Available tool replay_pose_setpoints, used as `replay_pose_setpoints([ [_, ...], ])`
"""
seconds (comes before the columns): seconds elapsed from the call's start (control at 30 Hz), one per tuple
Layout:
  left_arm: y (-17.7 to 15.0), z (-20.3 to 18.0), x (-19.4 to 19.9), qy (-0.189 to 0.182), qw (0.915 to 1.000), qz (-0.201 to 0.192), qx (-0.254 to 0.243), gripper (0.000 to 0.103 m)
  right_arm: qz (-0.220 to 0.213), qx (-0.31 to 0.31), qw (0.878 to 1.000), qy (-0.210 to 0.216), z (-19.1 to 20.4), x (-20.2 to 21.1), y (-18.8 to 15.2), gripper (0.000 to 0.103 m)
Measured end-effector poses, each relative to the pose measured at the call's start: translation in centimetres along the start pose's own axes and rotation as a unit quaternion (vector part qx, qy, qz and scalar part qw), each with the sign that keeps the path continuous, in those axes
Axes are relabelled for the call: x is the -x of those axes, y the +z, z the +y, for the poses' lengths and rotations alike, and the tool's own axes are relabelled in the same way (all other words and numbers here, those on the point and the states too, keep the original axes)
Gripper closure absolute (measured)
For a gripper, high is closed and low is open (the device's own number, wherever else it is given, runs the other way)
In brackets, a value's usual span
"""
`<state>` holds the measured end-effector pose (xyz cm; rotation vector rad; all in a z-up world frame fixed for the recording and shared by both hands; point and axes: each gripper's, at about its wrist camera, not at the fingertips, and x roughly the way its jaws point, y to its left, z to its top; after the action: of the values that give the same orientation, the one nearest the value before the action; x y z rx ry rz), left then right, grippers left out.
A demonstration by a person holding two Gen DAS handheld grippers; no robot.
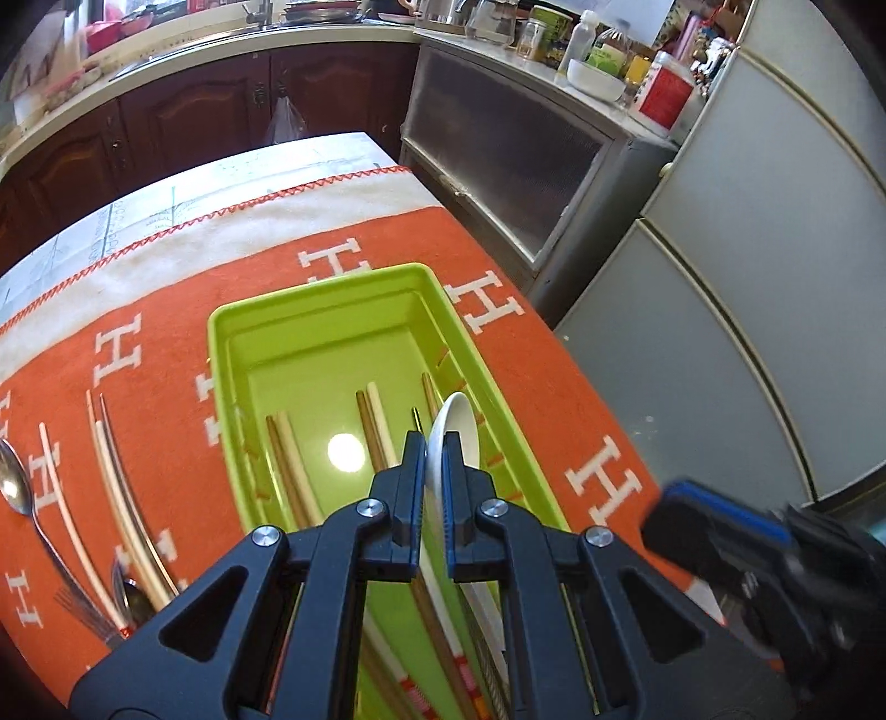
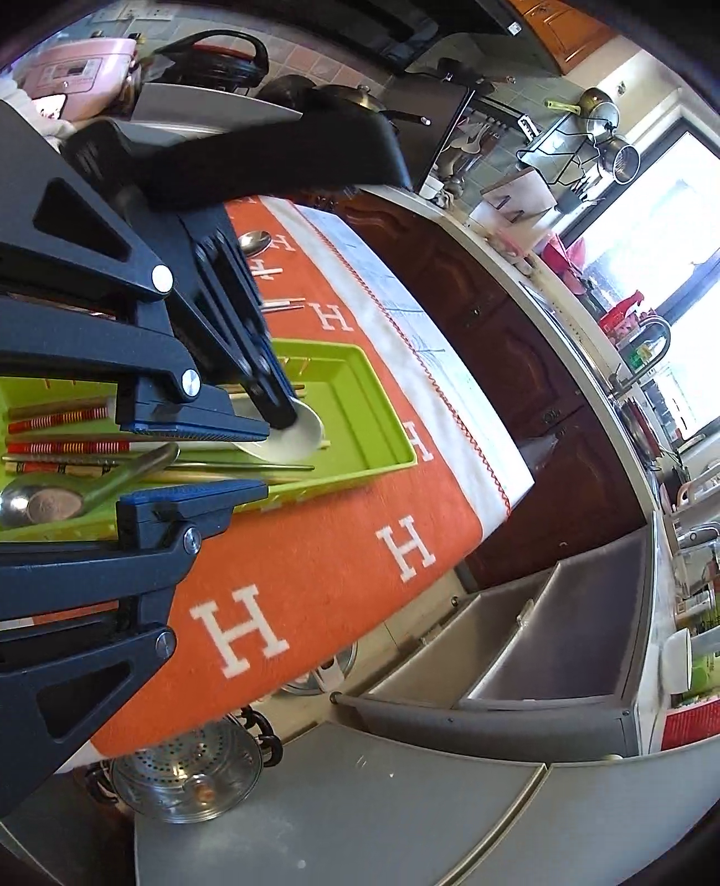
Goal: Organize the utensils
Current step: 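Lower the white spoon and chopsticks into the tray and open both tools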
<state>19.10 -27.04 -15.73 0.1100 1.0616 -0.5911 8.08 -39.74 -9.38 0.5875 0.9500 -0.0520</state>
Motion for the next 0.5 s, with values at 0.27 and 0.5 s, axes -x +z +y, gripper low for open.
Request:
replay_pose_setpoints([
  [0.27, 0.5, 0.2, -2.4, 0.016, 0.9996, -0.004, 0.024, 0.1, -0.001, 0.0, 1.0, 0.005, -0.3, 0.9, -0.6, 0.089],
  [0.5, 0.0, 0.7, -2.5, -0.012, 0.999, 0.017, 0.039, 0.1, 0.0, 0.009, 1.0, 0.007, 0.6, 0.9, -0.7, 0.089],
])
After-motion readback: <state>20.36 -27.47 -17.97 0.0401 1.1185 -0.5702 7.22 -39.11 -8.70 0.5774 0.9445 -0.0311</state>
